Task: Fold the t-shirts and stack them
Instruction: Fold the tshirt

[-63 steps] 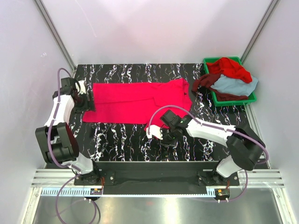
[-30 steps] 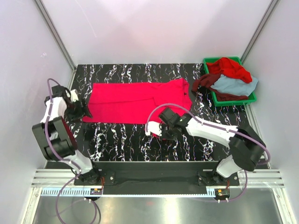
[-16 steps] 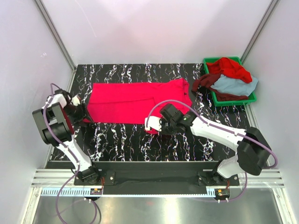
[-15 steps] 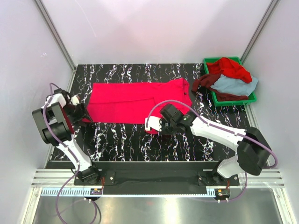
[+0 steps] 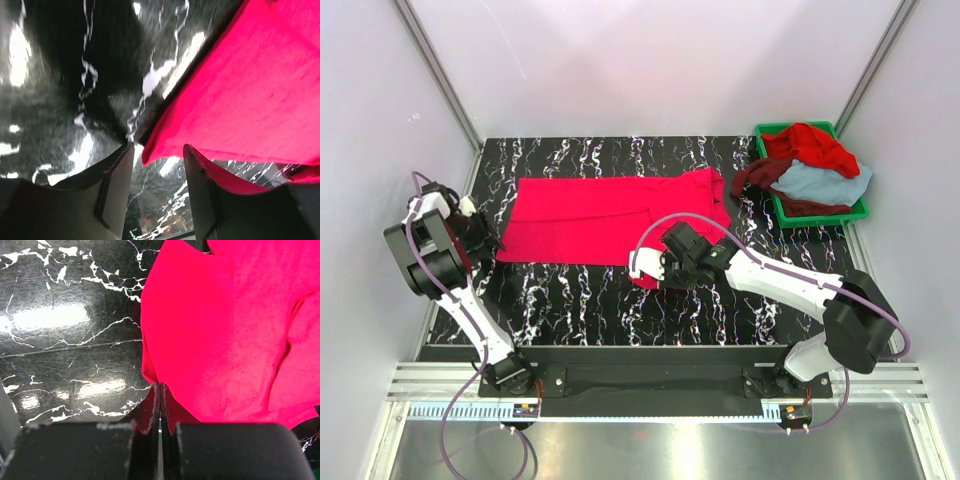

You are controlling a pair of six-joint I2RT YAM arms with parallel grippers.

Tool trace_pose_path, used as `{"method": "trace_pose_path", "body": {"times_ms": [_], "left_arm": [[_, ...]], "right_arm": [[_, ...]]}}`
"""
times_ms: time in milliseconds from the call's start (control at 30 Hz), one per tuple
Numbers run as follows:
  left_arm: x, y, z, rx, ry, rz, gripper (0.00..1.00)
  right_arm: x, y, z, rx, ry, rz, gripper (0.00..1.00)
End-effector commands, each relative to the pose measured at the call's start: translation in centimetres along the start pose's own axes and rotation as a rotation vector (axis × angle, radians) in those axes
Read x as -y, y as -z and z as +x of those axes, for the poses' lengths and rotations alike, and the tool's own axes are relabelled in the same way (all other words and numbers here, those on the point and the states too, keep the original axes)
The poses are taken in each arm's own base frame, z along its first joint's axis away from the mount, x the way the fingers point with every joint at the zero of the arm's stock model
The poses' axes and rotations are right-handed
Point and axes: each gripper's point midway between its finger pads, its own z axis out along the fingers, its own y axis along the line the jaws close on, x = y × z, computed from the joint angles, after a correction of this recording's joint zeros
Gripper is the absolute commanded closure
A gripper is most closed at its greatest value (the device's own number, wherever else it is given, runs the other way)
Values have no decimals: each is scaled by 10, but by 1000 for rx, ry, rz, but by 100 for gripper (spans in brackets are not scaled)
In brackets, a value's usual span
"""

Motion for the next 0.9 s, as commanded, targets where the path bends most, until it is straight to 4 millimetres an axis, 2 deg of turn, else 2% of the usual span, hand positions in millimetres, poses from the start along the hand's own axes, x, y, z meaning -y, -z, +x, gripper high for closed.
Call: {"method": "trace_pose_path", "body": {"times_ms": [0, 167, 233, 267, 400, 567, 767, 867], "left_arm": [[3, 4, -17, 33, -15, 3, 52], [6, -2, -10, 7, -16, 14, 65], [7, 0, -7, 9, -14, 20, 66], [7, -1, -3, 2, -11, 28, 72], [9, -1, 4, -10, -7, 40, 81], [13, 5, 10, -13, -11, 48, 81], [15, 14, 15, -3, -15, 43, 69], [16, 16, 16, 2, -17, 46, 70]], "right_arm": [[10, 0, -8, 35, -24, 27, 100], [11, 1, -6, 27, -22, 35, 100], [13, 2, -6, 28, -23, 39, 100], [13, 2, -6, 28, -23, 41, 100], [14, 2, -7, 28, -22, 44, 100], [16, 3, -7, 27, -14, 52, 100], [16, 3, -8, 34, -16, 51, 100], [15, 3, -8, 33, -14, 49, 100]]}}
